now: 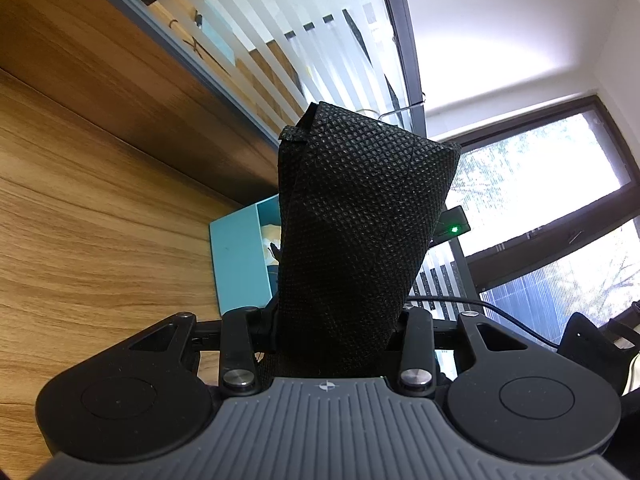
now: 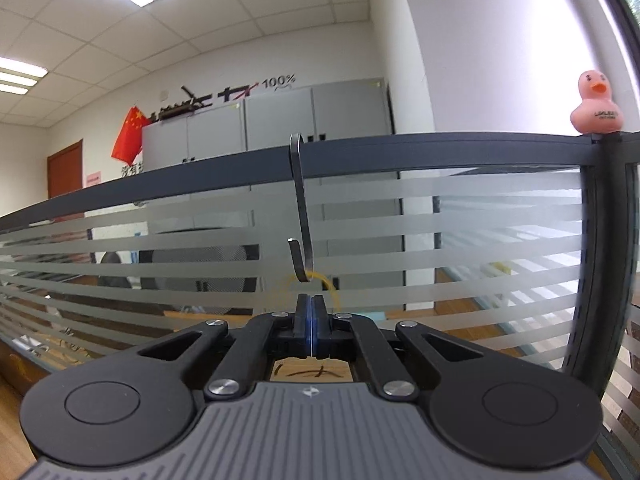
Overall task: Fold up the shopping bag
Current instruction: 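Grasp the yellow rubber band with the right gripper and pull it off the hook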
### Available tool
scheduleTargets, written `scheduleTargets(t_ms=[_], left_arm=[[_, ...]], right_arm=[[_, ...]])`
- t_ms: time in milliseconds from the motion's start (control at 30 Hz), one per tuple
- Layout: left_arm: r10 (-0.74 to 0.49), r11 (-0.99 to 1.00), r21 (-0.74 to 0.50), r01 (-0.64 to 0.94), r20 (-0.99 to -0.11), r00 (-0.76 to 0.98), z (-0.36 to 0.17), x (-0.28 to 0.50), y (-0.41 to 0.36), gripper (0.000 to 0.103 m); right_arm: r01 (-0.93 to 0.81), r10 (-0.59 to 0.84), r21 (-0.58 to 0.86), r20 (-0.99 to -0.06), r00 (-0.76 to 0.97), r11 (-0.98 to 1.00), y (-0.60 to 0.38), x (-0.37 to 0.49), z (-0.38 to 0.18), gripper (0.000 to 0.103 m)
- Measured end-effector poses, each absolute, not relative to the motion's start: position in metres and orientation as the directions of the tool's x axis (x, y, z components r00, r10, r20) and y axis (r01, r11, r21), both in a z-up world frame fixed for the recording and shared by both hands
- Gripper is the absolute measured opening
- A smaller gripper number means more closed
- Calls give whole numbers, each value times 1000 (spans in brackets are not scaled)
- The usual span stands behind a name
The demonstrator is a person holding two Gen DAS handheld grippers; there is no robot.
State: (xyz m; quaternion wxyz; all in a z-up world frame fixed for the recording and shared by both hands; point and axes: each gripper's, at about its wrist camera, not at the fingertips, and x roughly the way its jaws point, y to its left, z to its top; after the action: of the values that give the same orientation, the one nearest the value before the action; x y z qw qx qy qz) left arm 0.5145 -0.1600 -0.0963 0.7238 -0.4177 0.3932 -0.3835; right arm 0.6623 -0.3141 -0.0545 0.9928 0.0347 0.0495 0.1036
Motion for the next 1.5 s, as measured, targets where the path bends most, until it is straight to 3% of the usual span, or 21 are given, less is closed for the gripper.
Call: scheduleTargets(t_ms=[200,267,333,600,1200,1400,1500], left_arm=[[-878,368,-903,224,-257,405,-92,509,-152,41],[-875,370,-902,222,-258,410,-90,507,-148,41],[-872,374,-901,219,-261,414,-88,505,-146,42],[-875,369,-906,206,-264,407,-88,500,-140,42],[-885,345,-912,221,-238,400,-89,494,-144,42],[-886,342,-914,220,-234,401,-93,491,-146,42],[-886,342,-912,225,-234,400,-93,492,-147,42]], right_arm=[[-139,138,96,14,990,986,-308,657,-66,3],[-140,137,78,39,990,987,-303,657,-71,16],[-128,126,48,57,990,991,-298,654,-76,48],[-150,149,5,86,985,989,-290,648,-77,48],[-128,125,-63,-62,990,990,-283,645,-26,50],[-117,116,-64,-26,993,991,-279,630,-17,50],[-141,137,-73,-58,989,987,-277,636,-10,53]])
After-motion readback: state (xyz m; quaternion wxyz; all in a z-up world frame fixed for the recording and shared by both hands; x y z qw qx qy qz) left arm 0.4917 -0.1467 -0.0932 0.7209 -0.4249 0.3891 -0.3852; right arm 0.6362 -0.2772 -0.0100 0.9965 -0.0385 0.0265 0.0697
